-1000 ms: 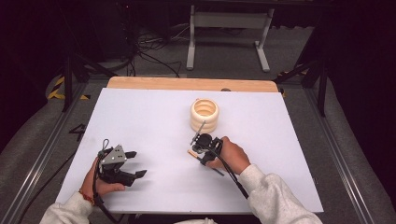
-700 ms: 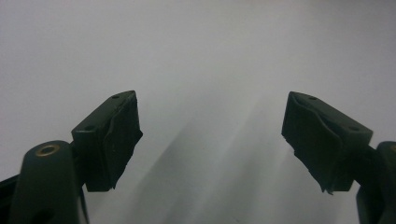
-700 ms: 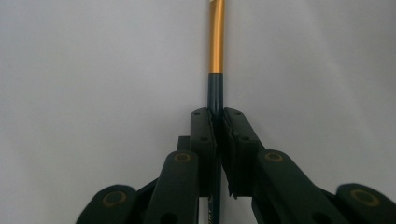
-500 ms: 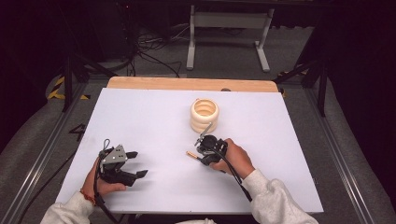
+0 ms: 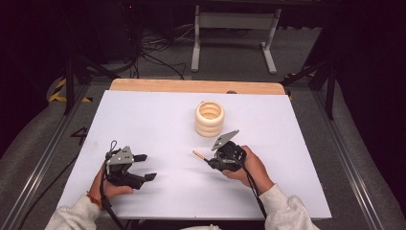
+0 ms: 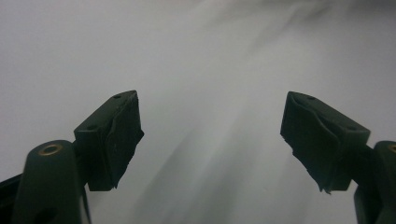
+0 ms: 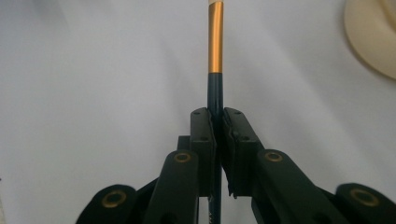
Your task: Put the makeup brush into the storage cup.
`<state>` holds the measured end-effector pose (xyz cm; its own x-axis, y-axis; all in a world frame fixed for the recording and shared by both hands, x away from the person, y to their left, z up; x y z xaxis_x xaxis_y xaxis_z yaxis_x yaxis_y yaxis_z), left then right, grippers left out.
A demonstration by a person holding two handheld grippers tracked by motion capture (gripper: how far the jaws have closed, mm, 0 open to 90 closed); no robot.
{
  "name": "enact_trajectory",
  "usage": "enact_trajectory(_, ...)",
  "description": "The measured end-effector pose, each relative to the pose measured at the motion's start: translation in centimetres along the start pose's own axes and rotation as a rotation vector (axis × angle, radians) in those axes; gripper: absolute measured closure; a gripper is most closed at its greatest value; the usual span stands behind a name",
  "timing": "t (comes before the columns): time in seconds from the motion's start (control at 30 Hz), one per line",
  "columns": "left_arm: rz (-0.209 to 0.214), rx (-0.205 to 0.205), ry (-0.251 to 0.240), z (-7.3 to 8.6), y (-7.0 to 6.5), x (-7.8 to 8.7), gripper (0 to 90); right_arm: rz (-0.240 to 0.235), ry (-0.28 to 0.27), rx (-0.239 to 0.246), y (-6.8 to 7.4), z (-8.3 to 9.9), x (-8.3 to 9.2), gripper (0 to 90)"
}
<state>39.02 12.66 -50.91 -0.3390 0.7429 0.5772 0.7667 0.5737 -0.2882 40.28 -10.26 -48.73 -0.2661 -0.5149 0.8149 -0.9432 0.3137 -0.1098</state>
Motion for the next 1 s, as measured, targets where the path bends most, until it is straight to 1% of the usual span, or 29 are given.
enact_trajectory(0.03, 0.008, 0.001, -0.001, -0.2, -0.2, -0.2, 22.5, 0.009, -0.012, -0.004, 0.0, 0.0, 0.2, 83.7)
enact_trajectory(0.07, 0.025, -0.002, 0.005, -0.5, -0.5, -0.5, 23.0, 0.006, -0.026, -0.001, 0.0, -0.1, 0.4, 83.7)
enact_trajectory(0.1, 0.025, -0.002, 0.005, -0.5, -0.5, -0.5, 24.2, 0.006, -0.026, -0.001, 0.0, -0.1, 0.4, 83.7)
enact_trajectory(0.13, 0.044, -0.004, 0.006, -1.0, -1.0, -1.1, 24.8, 0.021, -0.053, 0.0, 0.1, -0.2, 0.7, 83.7)
enact_trajectory(0.17, 0.044, -0.004, 0.006, -1.0, -1.0, -1.1, 27.6, 0.021, -0.053, 0.0, 0.1, -0.2, 0.7, 83.7)
enact_trajectory(0.2, 0.06, -0.002, 0.001, -1.3, -1.3, -1.3, 27.6, 0.025, -0.07, 0.005, 0.1, -0.4, 0.8, 83.7)
enact_trajectory(0.27, 0.079, -0.006, -0.003, -2.1, -1.9, -1.9, 28.9, 0.033, -0.101, 0.0, 0.2, -0.7, 1.0, 83.7)
enact_trajectory(0.3, 0.09, -0.003, -0.005, -2.4, -2.1, -2.2, 29.3, 0.028, -0.115, 0.012, 0.3, -0.8, 1.1, 83.6)
enact_trajectory(0.33, 0.093, -0.012, -0.005, -2.7, -2.4, -2.6, 31.7, 0.04, -0.127, 0.013, 0.3, -1.0, 1.2, 83.6)
enact_trajectory(0.37, 0.108, -0.015, -0.005, -3.0, -2.7, -3.0, 32.8, 0.036, -0.14, 0.023, 0.4, -1.1, 1.2, 83.7)
enact_trajectory(0.47, 0.131, -0.013, -0.004, -3.8, -3.5, -4.1, 32.7, 0.048, -0.158, 0.029, 0.5, -1.3, 1.4, 83.7)
enact_trajectory(0.5, 0.138, -0.025, -0.002, -4.1, -3.8, -4.6, 33.1, 0.042, -0.169, 0.036, 0.7, -1.5, 1.4, 83.7)
enact_trajectory(0.53, 0.14, -0.026, -0.007, -4.4, -4.0, -4.8, 33.4, 0.048, -0.177, 0.035, 0.7, -1.6, 1.5, 83.7)
enact_trajectory(0.57, 0.146, -0.023, -0.018, -4.8, -4.2, -5.0, 34.1, 0.042, -0.187, 0.034, 0.9, -1.6, 1.5, 83.7)
enact_trajectory(0.63, 0.164, -0.027, -0.035, -5.5, -4.7, -5.4, 35.1, 0.046, -0.19, 0.037, 0.8, -1.6, 1.5, 83.7)
enact_trajectory(0.7, 0.184, -0.019, -0.048, -6.2, -5.0, -5.8, 36.4, 0.043, -0.203, 0.038, 0.9, -1.7, 1.5, 83.7)
enact_trajectory(0.73, 0.194, -0.009, -0.066, -6.8, -5.2, -6.0, 38.5, 0.056, -0.214, 0.038, 0.8, -1.8, 1.6, 83.6)
enact_trajectory(0.77, 0.201, -0.007, -0.07, -7.0, -5.3, -6.2, 38.6, 0.058, -0.229, 0.04, 0.8, -1.9, 1.7, 83.6)
enact_trajectory(0.8, 0.201, -0.007, -0.07, -7.0, -5.3, -6.2, 39.0, 0.058, -0.229, 0.04, 0.8, -1.9, 1.7, 83.6)
enact_trajectory(0.83, 0.206, -0.01, -0.083, -7.4, -5.5, -6.3, 39.0, 0.057, -0.243, 0.041, 0.8, -2.1, 1.8, 83.6)
enact_trajectory(0.87, 0.207, -0.011, -0.096, -7.7, -5.6, -6.4, 40.0, 0.069, -0.248, 0.038, 0.7, -2.1, 2.0, 83.7)
enact_trajectory(0.9, 0.218, -0.011, -0.107, -8.1, -5.8, -6.4, 40.9, 0.068, -0.267, 0.034, 0.6, -2.2, 2.1, 83.6)
enact_trajectory(0.93, 0.218, -0.011, -0.107, -8.1, -5.8, -6.4, 41.5, 0.068, -0.267, 0.034, 0.6, -2.2, 2.1, 83.6)
enact_trajectory(1.0, 0.227, -0.017, -0.133, -8.8, -6.1, -6.2, 42.5, 0.074, -0.284, 0.033, 0.5, -2.3, 2.3, 83.6)
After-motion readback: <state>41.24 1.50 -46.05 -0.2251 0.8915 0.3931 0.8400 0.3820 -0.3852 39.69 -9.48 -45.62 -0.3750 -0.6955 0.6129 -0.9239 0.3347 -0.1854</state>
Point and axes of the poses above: each handheld gripper's, and its own axes: x roughly backward along the jaws, z roughly out of its underside, y roughly to its left, the point moved 10 cm from there along -x, roughly forward along the jaws, and after that the axes turned 13 degrees about x, right-handed, at the moved point
